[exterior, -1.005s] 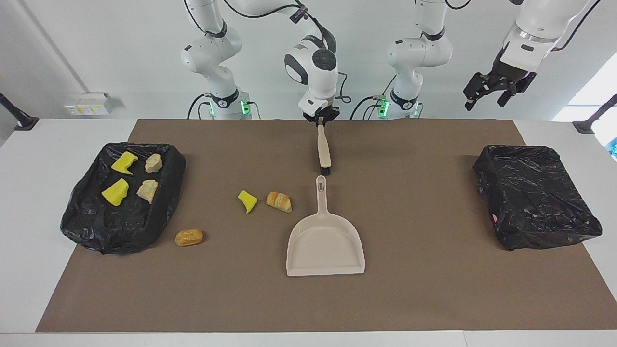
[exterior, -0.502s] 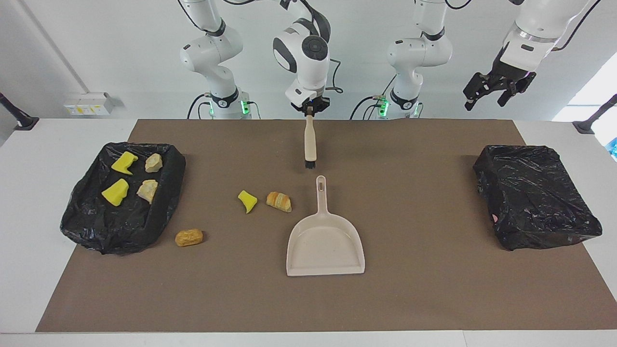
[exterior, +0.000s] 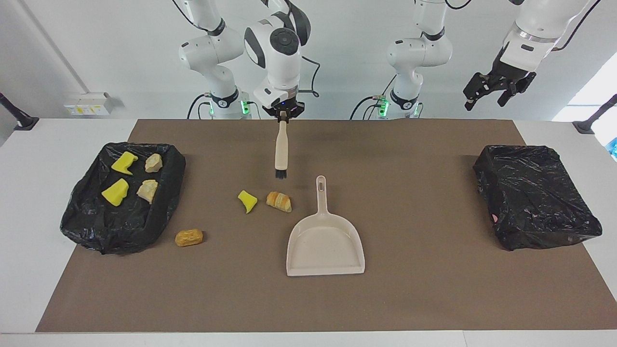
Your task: Sweep and dump trash in bin
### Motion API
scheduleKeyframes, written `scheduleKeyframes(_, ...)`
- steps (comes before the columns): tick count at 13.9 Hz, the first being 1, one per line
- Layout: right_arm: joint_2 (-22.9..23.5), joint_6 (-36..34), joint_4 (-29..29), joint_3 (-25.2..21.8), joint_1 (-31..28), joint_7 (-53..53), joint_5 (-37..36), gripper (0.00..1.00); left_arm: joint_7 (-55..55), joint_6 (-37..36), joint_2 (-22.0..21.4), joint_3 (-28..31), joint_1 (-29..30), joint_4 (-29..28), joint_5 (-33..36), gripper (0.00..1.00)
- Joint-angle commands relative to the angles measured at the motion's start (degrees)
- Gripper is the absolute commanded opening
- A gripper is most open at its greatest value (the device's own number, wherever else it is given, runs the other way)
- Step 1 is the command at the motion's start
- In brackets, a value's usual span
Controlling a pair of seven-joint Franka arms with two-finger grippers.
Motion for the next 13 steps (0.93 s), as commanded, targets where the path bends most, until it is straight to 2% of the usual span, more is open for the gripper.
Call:
scheduleKeyframes(1, 2.5, -0.4, 2.1, 0.5, -8.4, -7.8, -3.8, 0.00, 0.3, -1.3, 0.1, -0.5, -0.5, 0.7, 0.4, 1.00)
scheduleKeyframes(4, 4.9, 2.8, 3.0, 0.6, -17.1, -18.0, -13.4, 0.00, 0.6, -1.0, 0.2, -0.9, -1.7, 0.8, 0.3, 1.00)
scheduleKeyframes(6, 8.1, 5.9, 4.3, 0.5, -22.7, -24.4, -18.7, 0.00, -0.3, 0.2, 0.2, -1.4, -2.2, 0.6, 0.1, 1.00)
scheduleKeyframes(9, 13.2, 10.6, 6.3, 0.6, -26.1, -25.1, -27.6, 0.00, -7.8, 10.3, 0.9, -1.8, -5.8, -1.8, 0.0, 1.00)
scheduleKeyframes(11, 16.2, 12.6, 8.1, 0.6, -27.7, -25.2, -31.4, 0.00, -16.4, 18.7, 4.5, -1.8, -11.0, -3.7, -0.1, 1.00)
scheduleKeyframes(13, 19.0, 14.0, 10.0, 0.5, -28.2, -24.9, -34.4, 0.00, -21.9, 23.9, 9.0, -1.8, -15.8, -3.8, -0.1, 1.00)
